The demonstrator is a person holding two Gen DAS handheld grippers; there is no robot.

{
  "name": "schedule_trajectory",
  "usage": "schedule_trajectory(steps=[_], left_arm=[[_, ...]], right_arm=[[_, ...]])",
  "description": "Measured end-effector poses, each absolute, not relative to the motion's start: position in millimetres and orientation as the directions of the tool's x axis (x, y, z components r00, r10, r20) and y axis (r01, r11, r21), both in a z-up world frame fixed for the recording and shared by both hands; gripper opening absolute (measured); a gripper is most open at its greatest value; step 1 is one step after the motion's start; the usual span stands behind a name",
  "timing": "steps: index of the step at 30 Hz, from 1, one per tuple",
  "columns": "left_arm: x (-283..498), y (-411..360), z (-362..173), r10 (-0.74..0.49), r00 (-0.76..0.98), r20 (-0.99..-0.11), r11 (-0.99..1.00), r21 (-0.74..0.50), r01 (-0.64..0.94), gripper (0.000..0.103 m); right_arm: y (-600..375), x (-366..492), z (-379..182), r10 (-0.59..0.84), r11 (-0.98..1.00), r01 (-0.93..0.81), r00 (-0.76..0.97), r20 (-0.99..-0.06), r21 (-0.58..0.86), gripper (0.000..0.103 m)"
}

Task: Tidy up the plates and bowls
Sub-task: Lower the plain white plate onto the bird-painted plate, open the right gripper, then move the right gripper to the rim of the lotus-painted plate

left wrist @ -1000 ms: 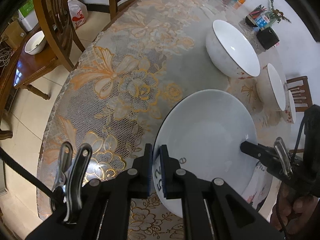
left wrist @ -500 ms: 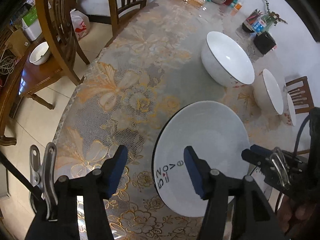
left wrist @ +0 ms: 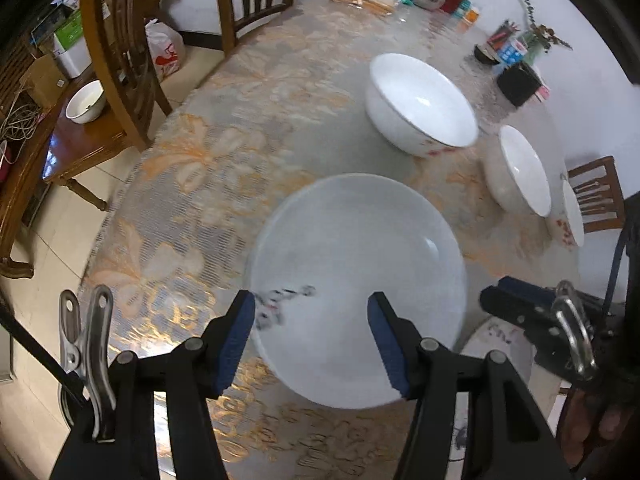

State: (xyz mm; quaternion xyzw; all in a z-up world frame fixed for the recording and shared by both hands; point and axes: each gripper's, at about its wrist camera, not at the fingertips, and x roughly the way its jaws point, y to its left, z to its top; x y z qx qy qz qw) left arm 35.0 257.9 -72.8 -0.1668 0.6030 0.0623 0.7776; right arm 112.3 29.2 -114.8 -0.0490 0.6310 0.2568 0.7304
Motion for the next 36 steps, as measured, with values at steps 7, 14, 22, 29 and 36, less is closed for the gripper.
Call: schedule_trajectory(steps=[7, 14, 22, 29, 36], left_arm=[[28, 223, -63, -0.115, 0.279, -0.953, 0.946, -0.191, -0.261, 0.061], [10, 199, -62, -0.111, 0.268, -0.957, 0.951, -0.18, -0.25, 0.061], [-8, 168, -58, -0.129, 0.257, -0.958, 0.949, -0.194, -0.247, 0.061], [-17, 147, -52, -0.129, 0.248, -0.96, 0.95, -0.191, -0.246, 0.061], [-26, 130, -56, -0.127, 0.233, -0.964, 0.949, -0.186, -0.253, 0.062]], right_arm=[[13, 99, -105, 0.324, 0.843, -0.475, 0.074, -0.943, 0.252, 0.033], [-13, 89, -99, 0.328, 0.842, -0.479, 0.093, -0.94, 0.247, 0.033], [-41, 77, -91, 0.33, 0.834, -0.5, 0.116, -0.937, 0.232, 0.033], [-55, 68, -82, 0.326, 0.817, -0.539, 0.141, -0.935, 0.204, 0.033], [-69, 64, -86, 0.308, 0.82, -0.542, 0.154, -0.939, 0.181, 0.033]])
